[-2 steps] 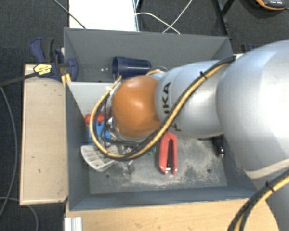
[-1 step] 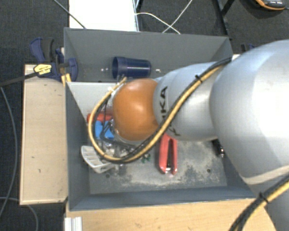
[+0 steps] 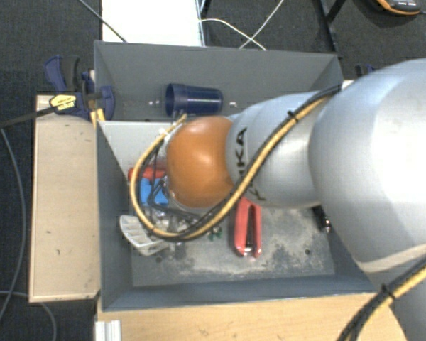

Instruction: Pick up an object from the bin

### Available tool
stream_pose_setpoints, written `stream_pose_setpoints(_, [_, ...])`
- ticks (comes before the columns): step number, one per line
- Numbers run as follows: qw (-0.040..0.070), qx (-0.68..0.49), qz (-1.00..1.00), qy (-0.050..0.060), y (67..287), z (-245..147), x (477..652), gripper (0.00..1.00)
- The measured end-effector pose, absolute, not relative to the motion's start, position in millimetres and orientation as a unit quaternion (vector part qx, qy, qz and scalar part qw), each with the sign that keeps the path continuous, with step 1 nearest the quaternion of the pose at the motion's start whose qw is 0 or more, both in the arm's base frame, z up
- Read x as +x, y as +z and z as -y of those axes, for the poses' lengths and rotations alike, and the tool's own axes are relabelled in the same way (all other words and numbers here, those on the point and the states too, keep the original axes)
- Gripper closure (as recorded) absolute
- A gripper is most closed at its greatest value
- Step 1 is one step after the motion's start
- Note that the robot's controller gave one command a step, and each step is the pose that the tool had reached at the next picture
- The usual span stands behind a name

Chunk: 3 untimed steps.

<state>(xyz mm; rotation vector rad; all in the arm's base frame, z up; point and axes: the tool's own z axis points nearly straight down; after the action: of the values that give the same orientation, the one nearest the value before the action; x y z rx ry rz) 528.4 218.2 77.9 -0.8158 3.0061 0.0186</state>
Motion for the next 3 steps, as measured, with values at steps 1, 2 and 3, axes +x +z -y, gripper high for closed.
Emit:
stream_pose_setpoints(1, [0.011, -0.26, -0.965, 0.005, 91.3, -216.3, 527.2, 1.0])
stream_pose_setpoints(2, [0.013, -0.26, -0.966, 0.005, 100.9, -216.7, 527.6, 1.0])
stream_pose_setpoints(3, [0.012, -0.259, -0.966, 0.005, 109.3, -216.6, 526.9, 1.0])
